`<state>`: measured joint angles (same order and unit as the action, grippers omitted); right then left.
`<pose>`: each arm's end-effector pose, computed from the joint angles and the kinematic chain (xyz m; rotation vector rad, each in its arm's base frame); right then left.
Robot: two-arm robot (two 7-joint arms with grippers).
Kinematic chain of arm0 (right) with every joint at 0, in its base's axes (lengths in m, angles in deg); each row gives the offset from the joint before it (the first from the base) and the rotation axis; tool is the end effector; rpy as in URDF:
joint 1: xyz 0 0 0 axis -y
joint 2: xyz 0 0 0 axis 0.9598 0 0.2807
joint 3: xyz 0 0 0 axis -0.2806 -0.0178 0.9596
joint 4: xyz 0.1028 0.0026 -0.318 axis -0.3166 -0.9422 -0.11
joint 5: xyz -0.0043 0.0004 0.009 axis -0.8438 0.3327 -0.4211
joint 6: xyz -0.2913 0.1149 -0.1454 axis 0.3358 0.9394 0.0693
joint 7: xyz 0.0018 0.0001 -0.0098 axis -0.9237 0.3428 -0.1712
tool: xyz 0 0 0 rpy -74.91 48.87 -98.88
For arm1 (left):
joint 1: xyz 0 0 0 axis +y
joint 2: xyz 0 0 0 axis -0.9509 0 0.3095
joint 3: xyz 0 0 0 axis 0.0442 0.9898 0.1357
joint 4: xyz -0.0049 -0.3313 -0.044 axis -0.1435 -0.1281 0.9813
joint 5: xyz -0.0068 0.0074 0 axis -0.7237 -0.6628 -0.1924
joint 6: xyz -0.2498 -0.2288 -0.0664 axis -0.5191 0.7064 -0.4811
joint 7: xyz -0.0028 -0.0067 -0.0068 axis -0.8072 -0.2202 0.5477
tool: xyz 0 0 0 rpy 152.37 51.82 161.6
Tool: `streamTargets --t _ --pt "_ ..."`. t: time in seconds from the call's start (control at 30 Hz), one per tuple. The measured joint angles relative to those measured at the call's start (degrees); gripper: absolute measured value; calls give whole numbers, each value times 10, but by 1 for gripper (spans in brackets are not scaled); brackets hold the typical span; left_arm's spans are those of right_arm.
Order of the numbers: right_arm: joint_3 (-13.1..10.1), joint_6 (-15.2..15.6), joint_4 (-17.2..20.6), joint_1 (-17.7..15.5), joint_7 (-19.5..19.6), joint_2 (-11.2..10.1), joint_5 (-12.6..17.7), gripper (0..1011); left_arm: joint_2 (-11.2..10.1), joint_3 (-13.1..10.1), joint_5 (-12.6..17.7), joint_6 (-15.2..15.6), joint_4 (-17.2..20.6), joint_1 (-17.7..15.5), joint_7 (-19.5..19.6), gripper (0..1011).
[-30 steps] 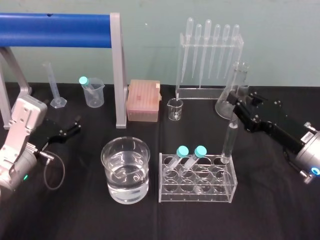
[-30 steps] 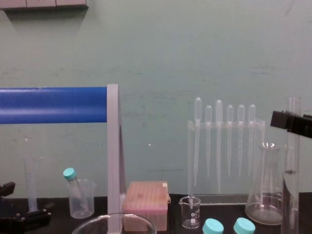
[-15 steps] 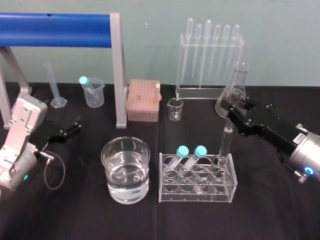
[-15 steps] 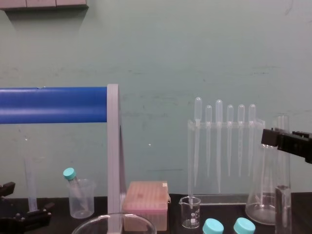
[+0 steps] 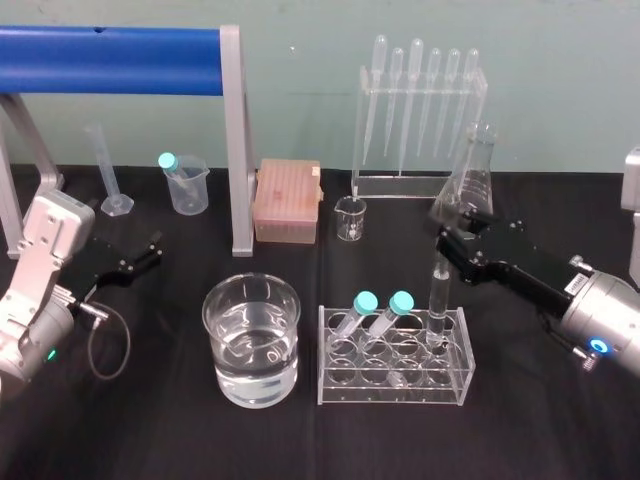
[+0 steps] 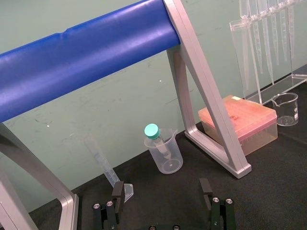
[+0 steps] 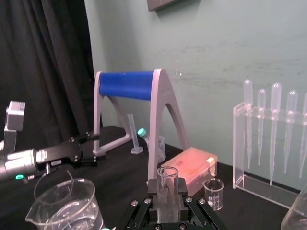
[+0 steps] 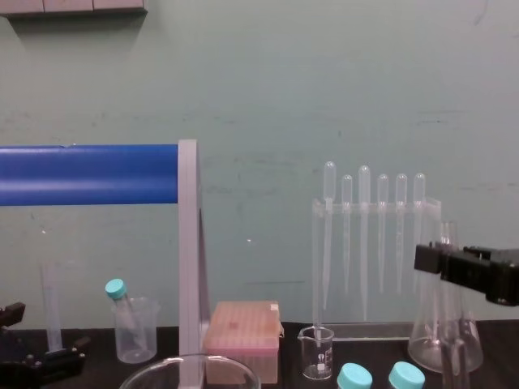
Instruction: Hold the test tube with one hand and immerse one end into the beaker, then return it to the test tube rack.
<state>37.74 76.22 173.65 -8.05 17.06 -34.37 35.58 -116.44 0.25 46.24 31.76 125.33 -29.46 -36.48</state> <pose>0.3908 -0.0815 -0.2783 0.0527 0.0480 -0.7675 0.3996 0.0982 -0.3449 0.3046 -0.2850 1.2479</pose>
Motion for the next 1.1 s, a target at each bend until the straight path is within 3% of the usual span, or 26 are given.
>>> streamTargets --t 0.6,1.1 --pt "20 7 -33 13 -3 0 -21 228 0 0 0 0 0 0 0 1000" --pt "20 7 -34 13 -4 0 -21 228 0 0 0 0 0 0 0 1000"
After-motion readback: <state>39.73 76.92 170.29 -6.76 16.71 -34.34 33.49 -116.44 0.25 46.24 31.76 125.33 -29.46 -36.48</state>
